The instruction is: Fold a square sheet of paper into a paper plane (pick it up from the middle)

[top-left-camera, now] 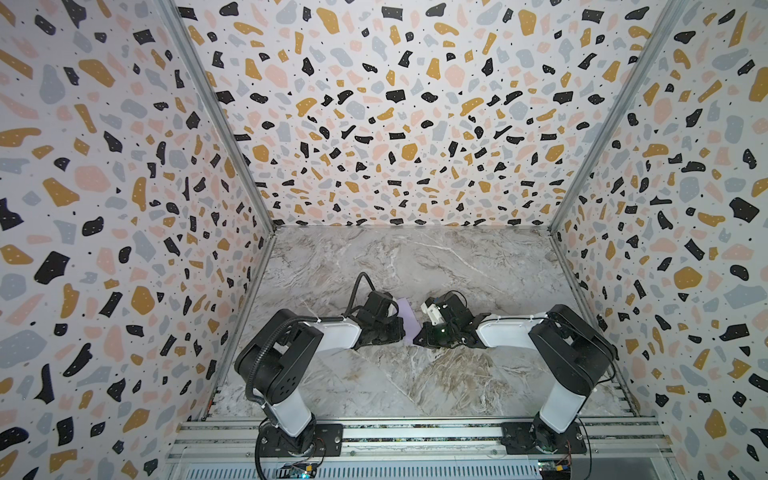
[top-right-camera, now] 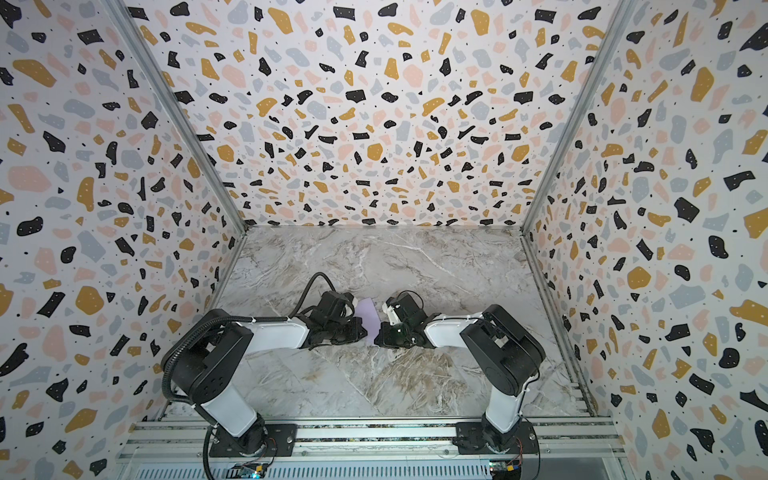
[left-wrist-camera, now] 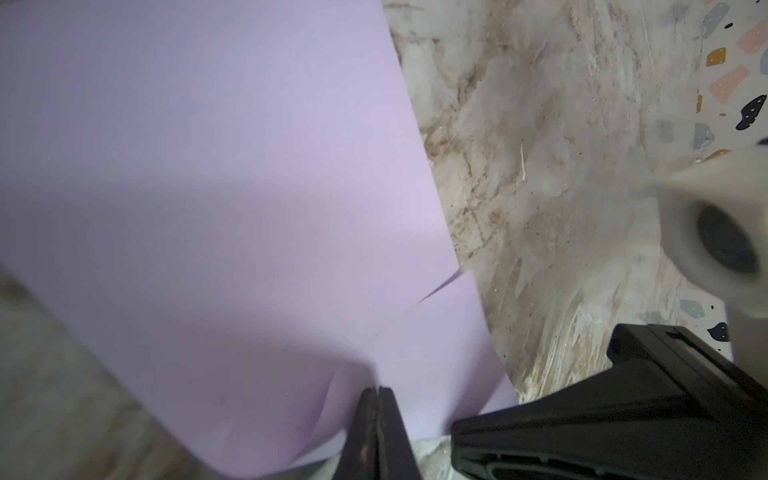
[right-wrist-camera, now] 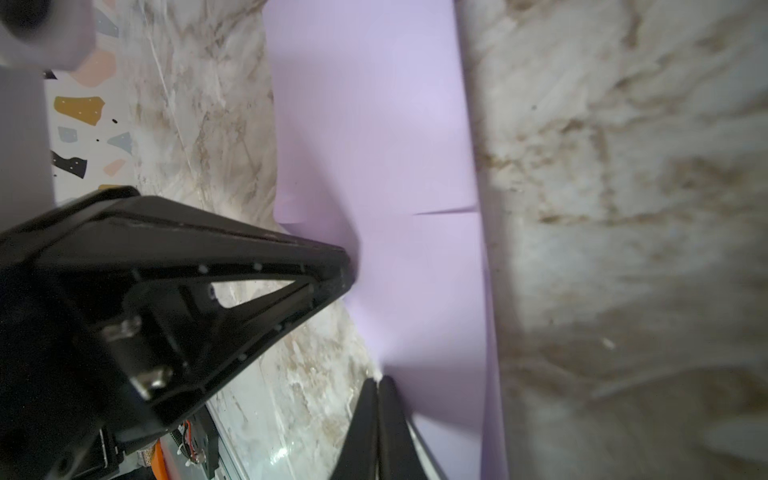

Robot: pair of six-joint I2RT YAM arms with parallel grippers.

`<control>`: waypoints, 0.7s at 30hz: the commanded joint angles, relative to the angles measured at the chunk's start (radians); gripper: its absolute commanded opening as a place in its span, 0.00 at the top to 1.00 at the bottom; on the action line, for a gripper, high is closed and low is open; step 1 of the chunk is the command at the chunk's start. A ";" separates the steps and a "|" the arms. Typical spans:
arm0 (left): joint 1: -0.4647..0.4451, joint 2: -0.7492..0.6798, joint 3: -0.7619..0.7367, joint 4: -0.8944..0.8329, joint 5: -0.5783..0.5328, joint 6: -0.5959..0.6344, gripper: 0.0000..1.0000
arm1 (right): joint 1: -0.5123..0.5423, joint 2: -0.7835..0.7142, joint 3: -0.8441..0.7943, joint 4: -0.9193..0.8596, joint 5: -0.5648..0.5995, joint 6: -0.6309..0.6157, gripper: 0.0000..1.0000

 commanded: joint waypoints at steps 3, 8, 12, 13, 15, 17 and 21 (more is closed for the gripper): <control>-0.003 0.053 -0.046 -0.108 -0.091 0.028 1.00 | -0.013 0.005 0.032 -0.060 0.021 0.020 0.94; -0.003 0.059 -0.042 -0.121 -0.098 0.035 1.00 | -0.026 0.012 0.029 -0.103 0.024 -0.001 0.94; -0.003 0.061 -0.041 -0.130 -0.106 0.041 1.00 | -0.037 0.011 0.026 -0.151 0.029 -0.031 0.94; -0.003 0.062 -0.040 -0.134 -0.110 0.042 1.00 | -0.039 0.010 0.026 -0.157 0.033 -0.039 0.94; -0.003 0.062 -0.041 -0.142 -0.117 0.047 1.00 | -0.045 0.005 0.025 -0.182 0.035 -0.053 0.94; -0.003 0.059 -0.041 -0.148 -0.127 0.050 1.00 | -0.049 -0.002 0.021 -0.197 0.034 -0.064 0.94; -0.003 0.057 -0.043 -0.154 -0.134 0.053 1.00 | -0.056 -0.017 0.000 -0.226 0.027 -0.090 0.93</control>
